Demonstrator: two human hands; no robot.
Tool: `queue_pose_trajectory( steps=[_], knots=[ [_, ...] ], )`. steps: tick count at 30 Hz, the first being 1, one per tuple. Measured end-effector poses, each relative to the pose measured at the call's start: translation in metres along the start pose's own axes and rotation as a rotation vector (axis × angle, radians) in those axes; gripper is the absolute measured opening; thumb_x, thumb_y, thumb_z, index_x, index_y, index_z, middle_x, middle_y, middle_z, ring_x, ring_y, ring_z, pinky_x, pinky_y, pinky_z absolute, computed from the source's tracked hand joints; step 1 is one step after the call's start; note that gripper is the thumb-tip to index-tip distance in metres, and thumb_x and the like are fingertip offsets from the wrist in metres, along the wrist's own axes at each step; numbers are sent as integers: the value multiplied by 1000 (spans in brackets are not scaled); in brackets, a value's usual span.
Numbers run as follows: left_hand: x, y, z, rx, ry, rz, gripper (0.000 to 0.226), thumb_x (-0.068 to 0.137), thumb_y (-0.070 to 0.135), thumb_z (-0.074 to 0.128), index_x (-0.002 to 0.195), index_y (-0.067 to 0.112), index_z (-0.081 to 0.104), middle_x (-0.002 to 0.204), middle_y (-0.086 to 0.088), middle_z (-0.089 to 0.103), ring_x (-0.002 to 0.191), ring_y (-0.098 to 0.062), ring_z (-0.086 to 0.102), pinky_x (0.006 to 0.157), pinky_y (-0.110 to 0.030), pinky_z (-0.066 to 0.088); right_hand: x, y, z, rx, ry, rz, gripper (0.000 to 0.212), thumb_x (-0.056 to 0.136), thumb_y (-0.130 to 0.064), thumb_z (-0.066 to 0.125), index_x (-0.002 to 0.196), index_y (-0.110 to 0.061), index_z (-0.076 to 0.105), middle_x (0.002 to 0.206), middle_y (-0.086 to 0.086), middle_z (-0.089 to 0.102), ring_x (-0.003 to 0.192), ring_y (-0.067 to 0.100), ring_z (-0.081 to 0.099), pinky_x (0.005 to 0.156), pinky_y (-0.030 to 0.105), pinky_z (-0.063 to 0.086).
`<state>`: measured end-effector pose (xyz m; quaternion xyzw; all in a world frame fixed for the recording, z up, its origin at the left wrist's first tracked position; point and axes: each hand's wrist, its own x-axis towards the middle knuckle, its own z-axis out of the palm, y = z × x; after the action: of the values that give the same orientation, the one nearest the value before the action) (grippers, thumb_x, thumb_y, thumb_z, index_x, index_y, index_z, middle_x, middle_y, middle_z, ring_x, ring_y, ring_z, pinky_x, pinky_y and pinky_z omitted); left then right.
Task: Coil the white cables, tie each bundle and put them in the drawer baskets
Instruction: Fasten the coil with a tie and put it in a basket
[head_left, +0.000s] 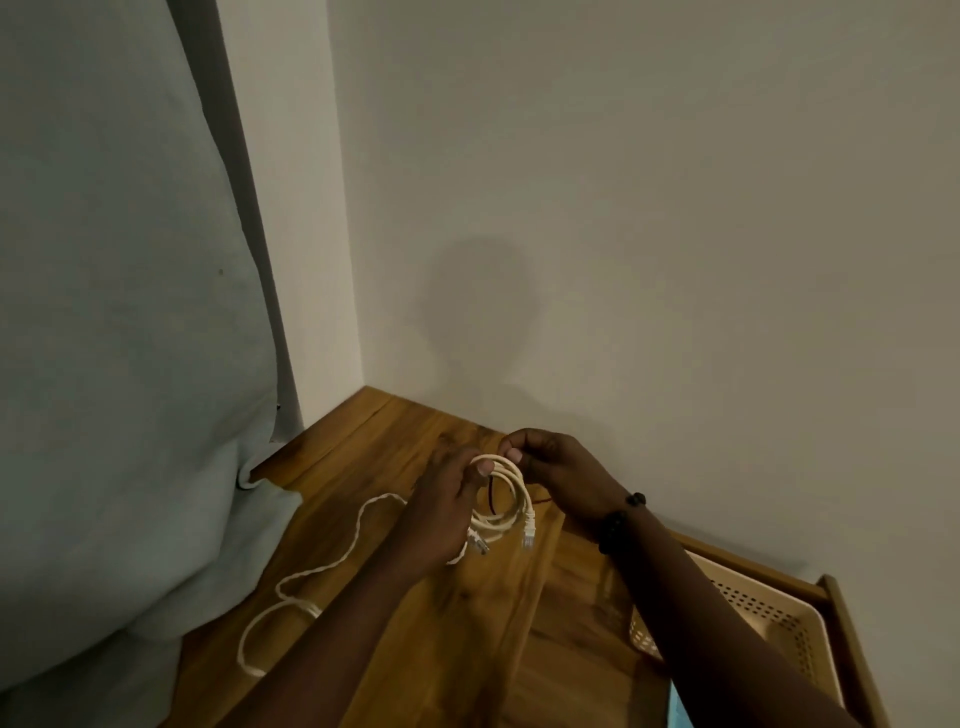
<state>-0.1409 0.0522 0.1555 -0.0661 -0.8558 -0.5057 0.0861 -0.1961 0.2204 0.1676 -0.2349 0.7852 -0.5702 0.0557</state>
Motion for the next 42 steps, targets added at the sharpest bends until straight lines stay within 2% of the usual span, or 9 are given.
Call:
queue_pose_trajectory(
  steps=[3, 6, 11, 16, 28, 33, 36, 39, 42],
  knots=[
    [-14, 12, -1, -60, -27, -5, 17, 99, 43, 36, 99, 45, 54, 96, 16, 65, 93, -5, 63, 82, -28, 52, -17, -16, -1, 38, -9, 31, 22, 100, -13, 49, 103, 1, 66, 90, 14, 66, 80, 22, 60, 75, 30, 52],
    [-21, 17, 0, -129, -22, -44, 22, 100, 44, 36, 107, 41, 57, 103, 9, 67, 98, -9, 63, 84, -28, 52, -28, -25, -1, 30, 38, 76, 23, 99, -18, 52, 105, -2, 68, 93, 13, 69, 83, 20, 63, 76, 30, 54],
    [-18, 40, 4, -134, 79, -56, 28, 102, 39, 35, 117, 26, 55, 104, 10, 62, 96, -7, 59, 76, -21, 47, -47, -44, 17, -486, 749, -158, 17, 95, -35, 58, 94, -20, 67, 90, -6, 61, 80, 8, 55, 66, 19, 44],
    [-7, 55, 17, -109, 153, -17, 33, 102, 40, 36, 116, 19, 57, 104, 3, 66, 95, -14, 63, 80, -35, 55, -66, -54, 32, -504, 605, 36, 25, 96, -34, 55, 103, -20, 75, 83, -5, 72, 63, 4, 56, 52, 11, 37],
    [-14, 73, 60, -158, 225, -50, 23, 103, 32, 35, 110, 22, 54, 95, 10, 62, 82, -2, 59, 47, -5, 43, -81, -51, 22, -607, 645, 301, 18, 94, -31, 59, 106, -25, 70, 95, -5, 72, 76, 10, 63, 61, 20, 50],
    [-16, 68, 71, -92, 209, 5, 27, 102, 31, 38, 119, 17, 55, 107, 2, 63, 85, -2, 59, 53, -6, 47, -81, -46, 9, 106, 620, 375, 17, 87, -21, 67, 85, -6, 76, 75, 6, 72, 68, 20, 65, 60, 31, 57],
    [-15, 65, 74, -79, 205, 6, 28, 102, 29, 39, 123, 16, 54, 111, 2, 62, 89, -8, 60, 54, -5, 47, -85, -54, -1, 512, 522, 580, 20, 86, -18, 70, 82, 1, 68, 69, 6, 61, 49, 12, 46, 39, 20, 40],
    [-14, 62, 74, -96, 214, 13, 29, 102, 30, 38, 123, 18, 54, 114, 0, 64, 93, -9, 62, 59, -7, 47, -84, -48, -1, 505, 455, 580, 20, 88, -15, 67, 96, 4, 70, 68, 3, 60, 50, 9, 45, 44, 19, 40],
    [-14, 64, 73, -109, 221, 21, 28, 102, 31, 38, 121, 18, 54, 109, 2, 63, 90, -4, 61, 57, -6, 46, -79, -37, 10, 334, 551, 397, 18, 91, -18, 63, 80, -9, 74, 74, 2, 69, 64, 11, 62, 62, 27, 55]
  ],
)
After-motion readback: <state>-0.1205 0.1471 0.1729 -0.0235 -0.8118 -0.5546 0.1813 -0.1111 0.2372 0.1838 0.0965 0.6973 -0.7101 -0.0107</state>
